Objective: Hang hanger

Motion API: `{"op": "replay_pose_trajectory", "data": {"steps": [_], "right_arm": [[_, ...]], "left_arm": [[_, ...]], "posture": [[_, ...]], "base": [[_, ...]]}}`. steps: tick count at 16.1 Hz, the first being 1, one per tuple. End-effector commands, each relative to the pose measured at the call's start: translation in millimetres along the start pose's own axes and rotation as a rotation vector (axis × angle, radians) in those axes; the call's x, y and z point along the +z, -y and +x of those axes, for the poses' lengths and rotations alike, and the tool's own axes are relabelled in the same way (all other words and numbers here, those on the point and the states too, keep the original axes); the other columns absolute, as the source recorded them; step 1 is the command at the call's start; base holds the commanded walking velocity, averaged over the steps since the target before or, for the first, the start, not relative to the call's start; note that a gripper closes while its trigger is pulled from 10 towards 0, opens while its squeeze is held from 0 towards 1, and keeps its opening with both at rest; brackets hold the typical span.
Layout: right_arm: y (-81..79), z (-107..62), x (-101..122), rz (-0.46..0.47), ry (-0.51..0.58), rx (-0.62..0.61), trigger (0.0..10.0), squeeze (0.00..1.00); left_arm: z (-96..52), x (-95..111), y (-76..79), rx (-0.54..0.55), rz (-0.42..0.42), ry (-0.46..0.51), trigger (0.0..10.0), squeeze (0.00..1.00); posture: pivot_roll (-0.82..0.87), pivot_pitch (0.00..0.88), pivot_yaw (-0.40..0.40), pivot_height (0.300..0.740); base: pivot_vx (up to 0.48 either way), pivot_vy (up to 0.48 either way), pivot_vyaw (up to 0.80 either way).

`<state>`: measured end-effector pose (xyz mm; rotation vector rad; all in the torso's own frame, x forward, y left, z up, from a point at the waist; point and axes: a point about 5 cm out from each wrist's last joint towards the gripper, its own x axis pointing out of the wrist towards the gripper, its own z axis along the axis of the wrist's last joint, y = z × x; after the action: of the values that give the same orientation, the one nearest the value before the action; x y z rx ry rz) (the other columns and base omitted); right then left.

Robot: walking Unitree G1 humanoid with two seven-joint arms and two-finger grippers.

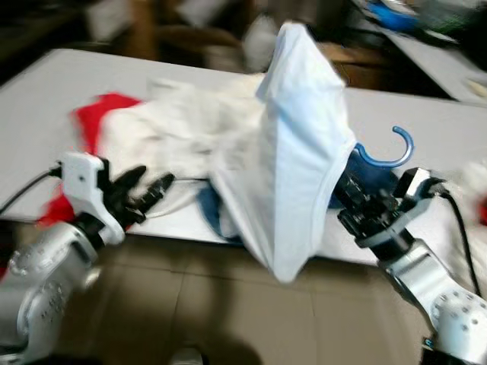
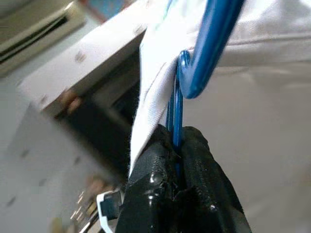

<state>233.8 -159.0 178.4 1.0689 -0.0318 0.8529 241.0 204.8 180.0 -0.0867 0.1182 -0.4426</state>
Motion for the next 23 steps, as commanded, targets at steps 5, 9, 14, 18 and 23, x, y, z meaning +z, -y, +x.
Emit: {"op": "replay_pose_trajectory", "data": {"steps": [5,9,14,18,23], "right_arm": [[-18.4,-15.6,-12,-0.028,-0.103,0.022,10.0,0.0],[-21.2,-19.7,-15,-0.06,-0.144,0.008,10.0,0.0],[-15.1,-27.4,-20,-0.076,-0.199,-0.02,10.0,0.0],[9.3,-51.4,-5,-0.087,-0.169,-0.091,10.0,0.0],[4.0,-43.4,-4,-0.103,-0.171,-0.043,10.0,0.0]], "left_arm": [[-6.3,-19,7.3,0.057,-0.015,-0.025,10.0,0.0],[2.3,-23,15.5,0.023,-0.025,-0.031,10.0,0.0],[6.2,-28,19.6,0.026,0.011,-0.028,10.0,0.0],[3.9,-34,21.4,0.046,0.032,-0.036,10.0,0.0],[15.7,-29,26.6,0.002,0.071,-0.033,10.0,0.0]], "posture": [[-0.07,0.008,-0.064,0.74],[-0.08,0.038,-0.046,0.74],[-0.08,0.041,-0.054,0.74],[-0.09,0.012,-0.074,0.74],[-0.08,0.028,-0.059,0.74]], "base": [[0.0,0.0,0.77],[0.0,0.0,0.77],[0.0,0.0,0.78],[0.0,0.0,0.79],[-0.053,0.0,0.79]]}}
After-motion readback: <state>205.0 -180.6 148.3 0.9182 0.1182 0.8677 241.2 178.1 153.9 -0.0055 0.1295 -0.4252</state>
